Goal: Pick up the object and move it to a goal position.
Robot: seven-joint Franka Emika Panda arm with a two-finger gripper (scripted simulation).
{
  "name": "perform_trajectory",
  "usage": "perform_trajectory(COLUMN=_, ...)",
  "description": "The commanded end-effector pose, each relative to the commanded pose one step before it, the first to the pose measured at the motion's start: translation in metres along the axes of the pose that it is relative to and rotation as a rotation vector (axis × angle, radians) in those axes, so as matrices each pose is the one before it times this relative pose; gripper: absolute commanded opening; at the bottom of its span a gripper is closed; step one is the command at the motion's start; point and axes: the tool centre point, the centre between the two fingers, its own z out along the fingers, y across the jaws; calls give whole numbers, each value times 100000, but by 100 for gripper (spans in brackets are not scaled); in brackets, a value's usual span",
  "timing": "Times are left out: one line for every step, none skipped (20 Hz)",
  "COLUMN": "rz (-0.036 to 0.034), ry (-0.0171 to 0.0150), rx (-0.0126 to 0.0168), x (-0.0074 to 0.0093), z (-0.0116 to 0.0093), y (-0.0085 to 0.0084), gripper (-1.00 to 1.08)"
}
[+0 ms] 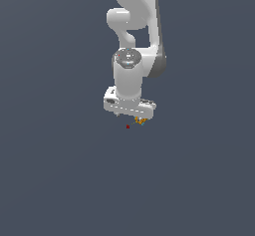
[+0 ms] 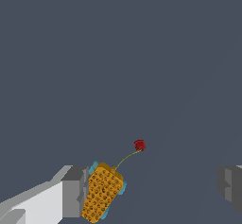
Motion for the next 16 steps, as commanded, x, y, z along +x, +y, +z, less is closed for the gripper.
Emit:
perform_trajectory(rz=5418, ry=124, rx=82, x=-568, z=747, y=-497, gripper=100)
perform_trajectory(rz=2309, ry=60, rx=31, x=-253, z=309, y=-183, gripper=100)
perform_trajectory(rz=2313, ry=62, rx=28, x=-259, z=307, y=-172, gripper=100)
perform_trajectory(rz=2315, ry=63, rx=25, x=-266, z=304, y=-162, gripper=100)
perform_trajectory(rz=2317, ry=65, rx=23, x=-271, z=301, y=-150, gripper=100)
perform_trajectory(rz=2320, ry=67, rx=20, x=-277, z=299, y=-139, gripper=100)
perform_trajectory(rz=2322, ry=70, rx=18, x=-282, z=296, y=-128, gripper=100)
perform_trajectory(rz=2325, ry=72, rx=16, x=-286, z=293, y=-116, gripper=100)
perform_trajectory(rz=2326, ry=75, rx=13, x=-290, z=291, y=-104, gripper=100)
perform_trajectory(rz=2329, ry=78, rx=12, x=-293, z=288, y=-92, gripper=100)
perform_trajectory(rz=2332, ry=81, rx=10, x=-296, z=285, y=-80, gripper=100)
perform_trajectory(rz=2333, ry=84, rx=8, x=-299, z=282, y=-68, gripper=100)
perform_trajectory(rz=2335, ry=88, rx=7, x=-301, z=279, y=-56, gripper=100)
perform_trajectory(rz=2337, ry=92, rx=5, x=-303, z=276, y=-44, gripper=100)
perform_trajectory(rz=2339, ry=96, rx=4, x=-304, z=273, y=-31, gripper=100)
perform_trajectory(rz=2310, ry=98, rx=3, x=-301, z=266, y=-19, gripper=100)
